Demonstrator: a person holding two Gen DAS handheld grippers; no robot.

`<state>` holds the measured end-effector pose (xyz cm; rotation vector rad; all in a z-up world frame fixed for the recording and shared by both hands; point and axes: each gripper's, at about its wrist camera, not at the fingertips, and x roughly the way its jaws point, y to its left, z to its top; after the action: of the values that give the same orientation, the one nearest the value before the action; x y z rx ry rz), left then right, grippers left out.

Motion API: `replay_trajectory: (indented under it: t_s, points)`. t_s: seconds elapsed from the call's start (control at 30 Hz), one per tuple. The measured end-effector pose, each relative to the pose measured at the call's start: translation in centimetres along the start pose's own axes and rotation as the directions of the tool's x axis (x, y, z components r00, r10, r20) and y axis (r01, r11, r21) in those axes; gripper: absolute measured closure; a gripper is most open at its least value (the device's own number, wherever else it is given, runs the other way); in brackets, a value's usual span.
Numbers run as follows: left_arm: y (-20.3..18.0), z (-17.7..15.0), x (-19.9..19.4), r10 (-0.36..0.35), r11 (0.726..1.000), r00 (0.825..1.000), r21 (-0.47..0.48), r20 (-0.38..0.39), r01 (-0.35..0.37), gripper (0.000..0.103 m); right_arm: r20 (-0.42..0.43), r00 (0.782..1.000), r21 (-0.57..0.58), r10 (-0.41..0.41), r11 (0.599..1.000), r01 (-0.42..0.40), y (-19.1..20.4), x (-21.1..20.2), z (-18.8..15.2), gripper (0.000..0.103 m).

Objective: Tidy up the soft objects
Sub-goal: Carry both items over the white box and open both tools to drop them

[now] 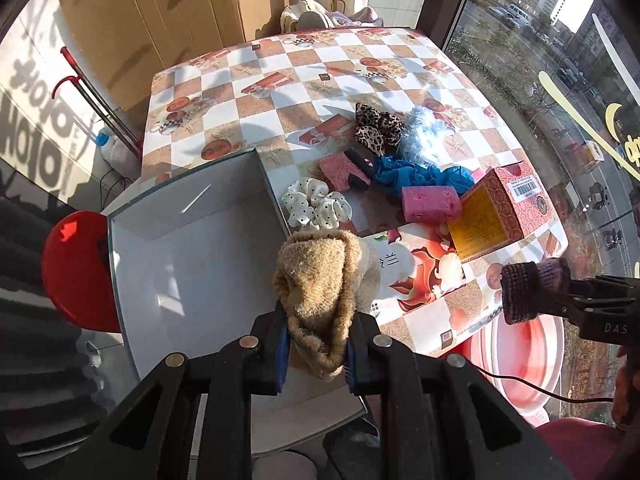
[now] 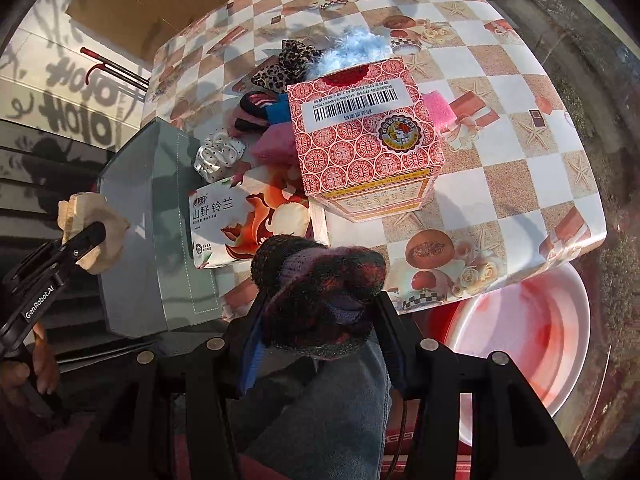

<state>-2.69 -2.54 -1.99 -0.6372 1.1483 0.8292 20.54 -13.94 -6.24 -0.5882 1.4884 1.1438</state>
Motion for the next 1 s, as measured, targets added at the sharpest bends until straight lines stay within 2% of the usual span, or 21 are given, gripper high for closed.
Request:
replay_trajectory:
  t_s: [0.23,0.4,0.6,0.73,1.0]
  points:
    - [6.0,-3.2,-0.7,0.054,0.984,0.999,-0.17,-0.007,-0.055,0.079,0.0,0.999,-0.237,0.033,0.971,-0.032,8.8,0.6,2.2,0.05]
    - [8.7,-5.5,-0.4,0.084,0.961,0.996,-0.263,-0.031,-0.089,0.079,-0.023,0.999,-0.405,0.049,0.913,-0.054,15.2,1.6,2.7,0.05]
    - [9.7,-7.5,0.6,0.093,0.947,0.993,-0.302,-0.073,-0.111,0.079,-0.056,0.998,-0.544,0.035,0.837,-0.06,21.1,3.5,2.4,0.05]
    - [9.9,-8.4,1.6,0.086,0.944,0.991,-0.31,-0.101,-0.113,0.079,-0.076,0.997,-0.586,0.014,0.809,-0.056,23.0,5.3,2.0,0.05]
    - [10.1,-9.5,3.6,0.089,0.943,0.985,-0.306,-0.148,-0.131,0.079,-0.139,0.99,-0.596,-0.038,0.801,-0.053,23.3,8.6,0.5,0.05]
